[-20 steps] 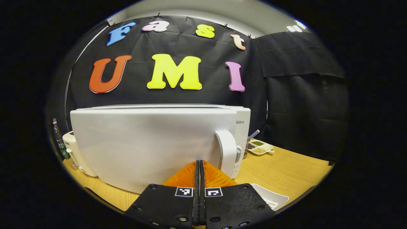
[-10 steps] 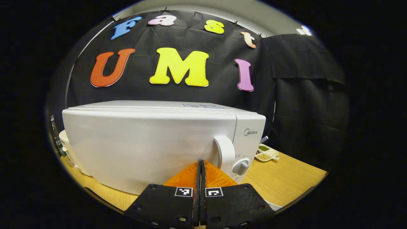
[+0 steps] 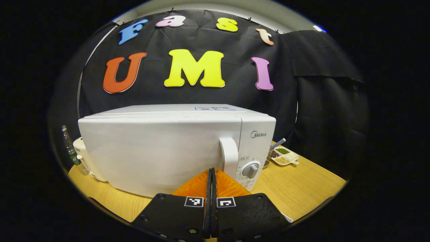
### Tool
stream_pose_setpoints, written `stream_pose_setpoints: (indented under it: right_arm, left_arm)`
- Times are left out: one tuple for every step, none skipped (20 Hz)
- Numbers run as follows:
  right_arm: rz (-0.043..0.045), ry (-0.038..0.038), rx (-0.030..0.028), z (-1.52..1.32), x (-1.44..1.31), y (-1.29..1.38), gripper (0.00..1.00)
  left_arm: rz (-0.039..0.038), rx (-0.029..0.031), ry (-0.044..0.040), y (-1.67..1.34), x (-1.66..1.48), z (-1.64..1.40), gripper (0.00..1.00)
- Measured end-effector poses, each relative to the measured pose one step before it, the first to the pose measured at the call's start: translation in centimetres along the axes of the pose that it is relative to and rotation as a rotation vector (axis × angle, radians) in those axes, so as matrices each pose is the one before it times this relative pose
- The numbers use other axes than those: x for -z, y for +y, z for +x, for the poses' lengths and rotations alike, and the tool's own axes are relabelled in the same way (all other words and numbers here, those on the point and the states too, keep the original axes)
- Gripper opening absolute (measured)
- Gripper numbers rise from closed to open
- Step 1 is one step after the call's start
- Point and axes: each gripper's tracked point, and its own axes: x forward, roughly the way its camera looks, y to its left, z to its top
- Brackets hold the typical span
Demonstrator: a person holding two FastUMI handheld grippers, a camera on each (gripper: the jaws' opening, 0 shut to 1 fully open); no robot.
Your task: Open the microwave oven with the left hand, put the food in, and close the microwave oven.
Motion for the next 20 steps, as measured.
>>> stream_pose_setpoints:
  right_arm:
    - [0.00023,0.00122,0.01155,-0.012,-0.049,-0.161,1.0]
    - [-0.00352,0.00006,0.01526,0.022,-0.066,-0.305,1.0]
    - [-0.00506,0.00135,0.01087,-0.161,-0.001,-0.183,1.0]
    - [-0.00185,-0.00052,0.00196,-0.063,-0.055,0.314,1.0]
    - [0.00028,0.00359,-0.00348,-0.221,-0.048,0.321,1.0]
    - [0.00162,0.00212,-0.00409,-0.21,0.042,0.316,0.89]
    - [-0.00216,0.00097,-0.00113,-0.186,-0.149,0.219,1.0]
    - [-0.00531,0.00184,0.00393,-0.124,-0.044,-0.093,0.89]
    - [-0.00441,-0.00126,0.00374,-0.135,-0.181,-0.013,1.0]
    - [-0.00439,-0.00386,0.00243,-0.102,-0.393,0.139,1.0]
    - [-0.00426,-0.00204,0.00489,-0.087,-0.325,0.037,1.0]
    - [-0.0045,-0.00032,0.00697,-0.06,-0.23,0.042,0.89]
    - [-0.00389,-0.00262,0.00624,0.055,-0.294,-0.031,0.89]
    - [-0.0013,-0.00703,0.00549,0.107,-0.403,0.104,0.89]
    - [-0.00153,-0.00163,0.00657,0.092,-0.301,0.049,1.0]
    - [0.00071,0.0045,0.00558,0.189,0.072,0.149,1.0]
    - [-0.00011,0.00482,0.00062,0.105,-0.084,0.245,1.0]
    - [0.00006,0.00407,-0.0014,0.009,-0.292,0.321,1.0]
    - [0.00147,0.00119,-0.00165,0.039,-0.252,0.301,1.0]
    - [0.00179,-0.00027,-0.00174,0.072,-0.368,0.234,1.0]
  left_arm:
    - [0.00814,-0.00379,-0.00826,-0.218,-0.437,-1.198,0.0]
    - [0.0055,-0.006,-0.01225,-0.188,-0.547,-1.185,0.0]
    - [0.00125,-0.0297,-0.01282,0.339,-0.665,-1.261,0.01]
    - [-0.00027,-0.00613,-0.00745,-0.193,-0.665,-1.259,0.01]
    - [0.00313,0.01186,0.00065,-0.479,-0.395,-0.87,0.33]
    - [0.00437,-0.00504,-0.00359,-0.091,-0.502,-1.267,0.64]
    - [0.0028,-0.0196,-0.00837,0.354,-0.711,-1.007,0.95]
    - [-0.00266,-0.01637,-0.01407,0.37,-0.693,-0.984,0.95]
    - [-0.00849,-0.01858,-0.01785,0.334,-0.921,-0.957,0.87]
    - [-0.0057,-0.01177,-0.0086,0.303,-0.708,-1.05,0.96]
    - [-0.00204,-0.01549,-0.00179,0.354,-0.625,-0.986,0.95]
    - [-0.00265,-0.01923,-0.00583,0.621,-0.912,-1.181,0.95]
    - [-0.00493,-0.01204,0.00043,0.497,-0.786,-1.107,0.95]
    - [-0.00306,-0.00312,-0.00413,0.369,-0.782,-1.308,0.95]
    - [-0.00553,-0.00578,-0.01703,0.391,-1.155,-1.294,0.95]
    - [-0.00566,-0.00445,-0.01873,0.503,-1.208,-1.257,0.95]
    - [-0.00421,-0.00305,-0.01268,0.347,-0.961,-1.399,0.95]
    - [-0.00059,-0.01463,-0.01394,0.548,-1.012,-1.413,0.95]
    - [0.00611,-0.01123,-0.00415,0.499,-0.75,-1.468,0.95]
    - [0.01552,-0.01207,-0.00206,0.298,-0.604,-1.608,0.95]
